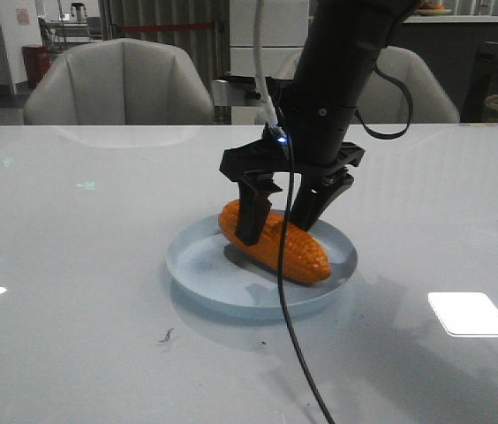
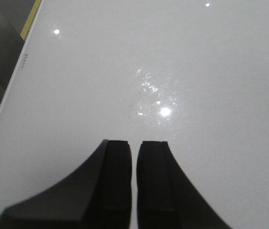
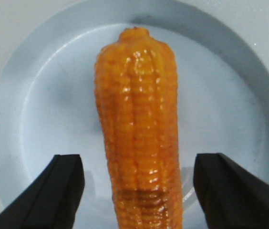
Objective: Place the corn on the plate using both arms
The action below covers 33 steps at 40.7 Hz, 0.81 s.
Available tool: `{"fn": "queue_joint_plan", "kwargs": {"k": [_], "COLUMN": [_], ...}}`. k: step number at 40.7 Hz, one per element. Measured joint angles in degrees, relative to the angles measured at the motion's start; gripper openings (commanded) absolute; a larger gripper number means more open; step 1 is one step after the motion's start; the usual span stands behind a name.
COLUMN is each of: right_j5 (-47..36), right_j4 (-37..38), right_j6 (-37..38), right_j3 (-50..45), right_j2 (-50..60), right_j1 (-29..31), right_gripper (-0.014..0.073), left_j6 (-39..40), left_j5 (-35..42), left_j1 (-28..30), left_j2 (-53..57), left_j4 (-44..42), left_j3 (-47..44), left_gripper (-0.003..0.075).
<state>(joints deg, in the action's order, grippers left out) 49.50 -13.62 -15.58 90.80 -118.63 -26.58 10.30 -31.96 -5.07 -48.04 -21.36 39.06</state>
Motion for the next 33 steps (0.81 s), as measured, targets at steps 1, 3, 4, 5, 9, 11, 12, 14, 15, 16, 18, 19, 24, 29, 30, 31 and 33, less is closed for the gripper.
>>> {"fn": "queue_joint_plan", "kwargs": {"k": [1, 3, 4, 5, 9, 11, 12, 14, 15, 16, 18, 19, 24, 29, 30, 31, 33], "right_j5": [0.1, 0.45, 0.84, 1.28, 4.07, 5.94, 6.84, 9.69, 10.9, 12.5, 15.35, 16.53, 20.7, 21.39, 21.47, 21.65, 21.99], "right_j4": [0.02, -0.38, -0.53, -0.79, -1.14, -1.14, -1.14, -0.98, -0.73, -0.59, -0.34, -0.34, -0.3, -0.21, -0.21, -0.21, -0.21], "right_j6": [0.0, 0.0, 0.0, 0.0, 0.1, 0.07, 0.07, 0.07, 0.07, 0.07, 0.07, 0.07, 1.23, 3.75, 3.94, 4.24, 4.54], "right_j3": [0.15, 0.44, 0.72, 1.21, 4.25, 6.24, 7.77, 10.82, 12.75, 14.27, 17.98, 20.11, 29.56, 35.51, 36.02, 36.39, 36.66], "right_j2": [0.0, 0.0, 0.0, 0.0, 0.0, 0.0, 0.0, 0.0, 0.0, 0.0, 0.0, 0.0, 0.0, 1.85, 2.73, 3.76, 5.53], "right_j1": [0.0, 0.0, 0.0, 0.0, 0.0, 0.0, 0.0, 0.11, 0.11, 0.24, 0.56, 0.84, 2.87, 6.0, 6.67, 7.6, 9.03], "right_gripper": [0.0607, 0.06, 0.0598, 0.0596, 0.0591, 0.0591, 0.0591, 0.0591, 0.0591, 0.0591, 0.0591, 0.0591, 0.0591, 0.0591, 0.0591, 0.0591, 0.0591], "left_j6": [0.0, 0.0, 0.0, 0.0, 0.0, 0.0, 0.0, 0.0, 0.0, 0.0, 0.0, 0.0, 0.0, 0.0, 0.0, 0.0, 0.0], "left_j5": [0.0, 0.0, 0.0, 0.0, 0.0, 0.0, 0.0, 0.0, 0.0, 0.0, 0.0, 0.0, 0.0, 0.0, 0.0, 0.0, 0.0], "left_j1": [0.0, 0.0, 0.0, 0.0, 0.0, 0.0, 0.0, 0.0, 0.0, 0.0, 0.0, 0.0, 0.0, 0.0, 0.0, 0.0, 0.0], "left_j2": [0.0, 0.0, 0.0, 0.0, 0.0, 0.0, 0.0, 0.0, 0.0, 0.0, 0.0, 0.0, 0.0, 0.0, 0.0, 0.0, 0.0], "left_j4": [0.0, 0.0, 0.0, 0.0, 0.0, 0.1, 0.1, 0.1, 0.1, 0.1, 0.1, 0.1, 0.0, 0.0, 0.0, 0.0, 0.0], "left_j3": [0.0, 0.0, 0.0, 0.0, 0.0, 0.0, 0.0, 0.0, 0.0, 0.0, 0.0, 0.0, 0.0, 0.0, 0.0, 0.0, 0.0], "left_gripper": [0.0158, 0.0158, 0.0158, 0.0158, 0.0158, 0.0158, 0.0158, 0.0158, 0.0158, 0.0158, 0.0158, 0.0158, 0.0158, 0.0158, 0.0158, 0.0158, 0.0158]}}
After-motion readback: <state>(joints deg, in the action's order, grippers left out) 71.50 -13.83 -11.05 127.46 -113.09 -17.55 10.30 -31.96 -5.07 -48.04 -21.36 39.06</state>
